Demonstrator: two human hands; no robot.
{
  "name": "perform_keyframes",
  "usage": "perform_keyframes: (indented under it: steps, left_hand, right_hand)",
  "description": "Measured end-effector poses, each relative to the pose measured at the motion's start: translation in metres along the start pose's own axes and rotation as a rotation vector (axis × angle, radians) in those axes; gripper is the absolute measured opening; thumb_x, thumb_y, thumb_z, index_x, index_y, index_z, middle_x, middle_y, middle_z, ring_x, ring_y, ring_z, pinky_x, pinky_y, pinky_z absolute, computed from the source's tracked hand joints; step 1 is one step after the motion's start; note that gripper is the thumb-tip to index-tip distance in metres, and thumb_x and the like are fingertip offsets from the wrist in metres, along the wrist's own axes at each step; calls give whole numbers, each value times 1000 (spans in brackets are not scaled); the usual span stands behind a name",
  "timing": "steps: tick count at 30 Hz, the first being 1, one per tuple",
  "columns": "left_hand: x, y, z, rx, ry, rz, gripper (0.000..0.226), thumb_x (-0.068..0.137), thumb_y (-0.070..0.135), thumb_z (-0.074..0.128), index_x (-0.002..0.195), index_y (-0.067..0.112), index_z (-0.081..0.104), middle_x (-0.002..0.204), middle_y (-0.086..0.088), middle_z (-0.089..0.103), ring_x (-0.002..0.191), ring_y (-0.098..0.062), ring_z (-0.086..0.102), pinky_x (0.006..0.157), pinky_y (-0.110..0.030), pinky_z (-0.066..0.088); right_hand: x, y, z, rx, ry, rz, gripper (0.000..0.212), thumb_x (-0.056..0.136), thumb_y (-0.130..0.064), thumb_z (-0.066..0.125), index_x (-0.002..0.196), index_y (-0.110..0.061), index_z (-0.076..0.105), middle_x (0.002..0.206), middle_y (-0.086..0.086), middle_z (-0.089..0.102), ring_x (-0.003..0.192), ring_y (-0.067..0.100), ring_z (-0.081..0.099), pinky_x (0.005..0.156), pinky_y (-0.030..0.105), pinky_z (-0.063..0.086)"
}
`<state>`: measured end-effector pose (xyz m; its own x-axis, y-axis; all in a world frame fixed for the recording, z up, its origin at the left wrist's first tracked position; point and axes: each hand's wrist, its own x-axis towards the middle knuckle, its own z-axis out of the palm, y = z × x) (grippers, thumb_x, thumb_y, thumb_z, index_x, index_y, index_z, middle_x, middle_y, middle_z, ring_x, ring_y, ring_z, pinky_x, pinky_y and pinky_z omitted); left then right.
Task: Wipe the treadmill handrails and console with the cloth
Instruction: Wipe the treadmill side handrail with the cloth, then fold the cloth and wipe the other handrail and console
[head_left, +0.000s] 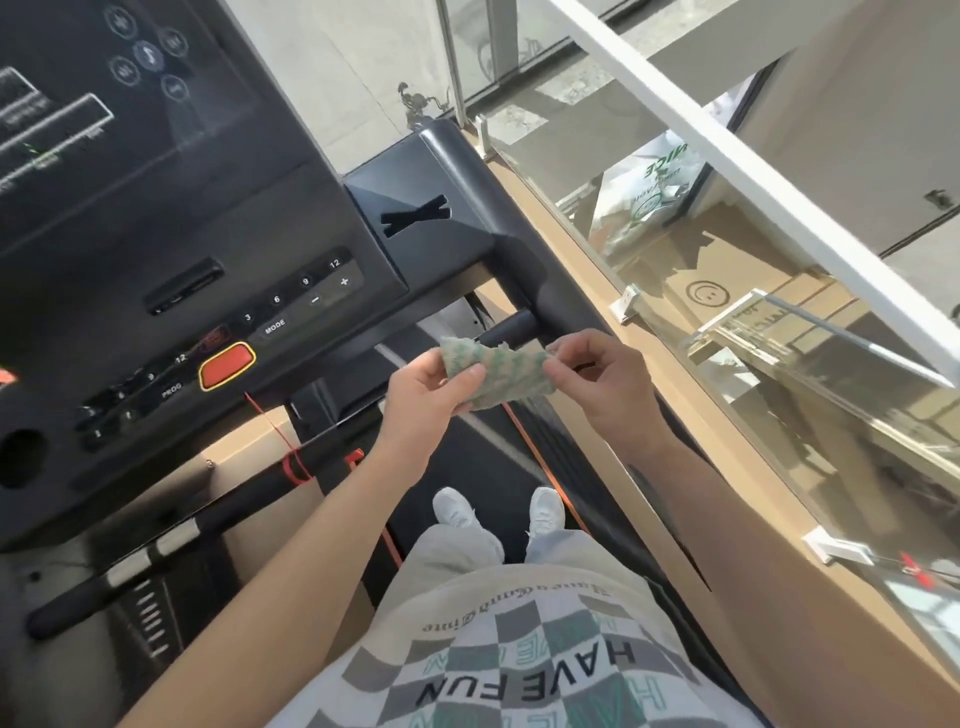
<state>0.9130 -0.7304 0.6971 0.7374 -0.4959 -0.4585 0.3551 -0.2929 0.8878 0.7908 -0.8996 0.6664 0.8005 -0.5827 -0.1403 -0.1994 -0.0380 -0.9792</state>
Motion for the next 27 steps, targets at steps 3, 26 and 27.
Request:
perform_keyframes:
  steps: [3, 26, 27]
  left_hand:
    - [-4, -7, -12, 119, 128, -2, 12, 88, 10, 77, 100, 9, 75, 95, 0, 79, 92, -14, 75, 78, -24, 58]
    - [-1, -44, -67, 785, 268, 234, 22, 79, 15, 80, 81, 33, 66, 87, 16, 69, 91, -14, 58, 89, -38, 49]
    - [-1, -55, -67, 882, 246, 237, 19, 77, 19, 79, 82, 34, 68, 87, 16, 69, 93, -17, 56, 88, -40, 48]
  right_hand:
    - [0, 2, 0, -87, -54, -6, 13, 87, -15, 75, 82, -11, 64, 89, -4, 73, 72, 32, 61, 69, 52, 55]
    - [26, 6, 32, -605, -231, -263, 15, 79, -5, 74, 86, -11, 61, 93, 1, 66, 90, 23, 61, 81, 41, 50]
    - [19, 15, 34, -703, -292, -212, 14, 82, -12, 74, 92, -13, 65, 96, 1, 66, 92, 25, 59, 84, 41, 49]
